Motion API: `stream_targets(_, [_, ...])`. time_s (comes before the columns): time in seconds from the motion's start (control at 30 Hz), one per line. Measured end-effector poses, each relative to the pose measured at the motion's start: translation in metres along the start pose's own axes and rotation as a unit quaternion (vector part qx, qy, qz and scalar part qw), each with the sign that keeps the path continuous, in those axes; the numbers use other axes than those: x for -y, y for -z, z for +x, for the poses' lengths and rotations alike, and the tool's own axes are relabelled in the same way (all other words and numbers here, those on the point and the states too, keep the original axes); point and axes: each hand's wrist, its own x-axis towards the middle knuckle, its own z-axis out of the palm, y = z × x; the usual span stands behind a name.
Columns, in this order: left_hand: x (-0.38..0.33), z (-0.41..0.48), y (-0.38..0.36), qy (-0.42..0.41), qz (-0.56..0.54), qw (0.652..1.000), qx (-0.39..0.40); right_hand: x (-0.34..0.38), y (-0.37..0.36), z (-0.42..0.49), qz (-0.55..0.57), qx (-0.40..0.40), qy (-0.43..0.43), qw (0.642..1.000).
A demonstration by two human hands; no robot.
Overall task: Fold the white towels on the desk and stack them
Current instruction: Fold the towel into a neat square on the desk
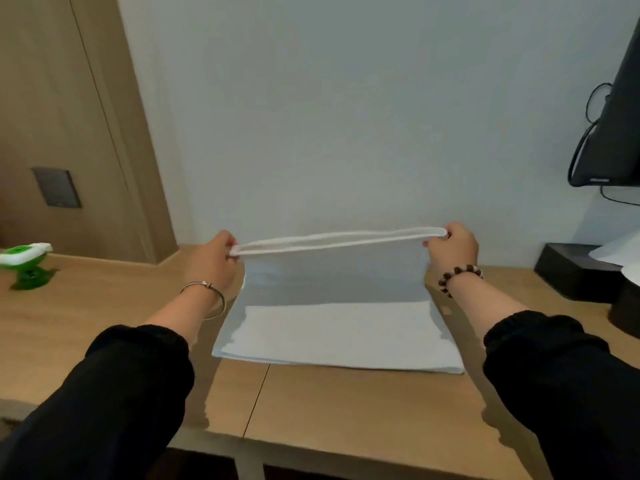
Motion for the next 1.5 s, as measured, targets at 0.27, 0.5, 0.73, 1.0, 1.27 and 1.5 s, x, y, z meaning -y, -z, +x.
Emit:
stream_targets(0.27, [0.022,-0.072,0.014,-0.163,0.219,0.929,0.249,-0.063,0.030,-0.085,-0.383,0.224,0.109,0.889])
stream_targets(0.5, [-0.011,-0.093,0.019,-0.117,0.200,0.939,0.254,-0.032,0.025,-0.107,-0.443,0.235,0.223,0.836])
stream_targets(0.73, [-0.048,-0.116,-0.008,-0.180,0.115,0.946,0.243,-0.017,-0.011,-0.136,-0.316,0.334,0.226,0.859])
stream_targets(1.0, [-0.033,-0.115,-0.015,-0.110,0.048,0.970,0.211,-0.010,-0.010,-0.134,-0.309,0.338,0.298,0.838])
stream_targets(1.27, [-0.039,-0.119,-0.015,-0.153,0.086,0.963,0.205,-0.001,-0.018,-0.133,-0.425,0.323,0.366,0.762])
stream_targets(1.5, [-0.040,-0.120,-0.014,-0.156,0.097,0.963,0.198,-0.005,-0.017,-0.147,-0.455,0.292,0.366,0.757])
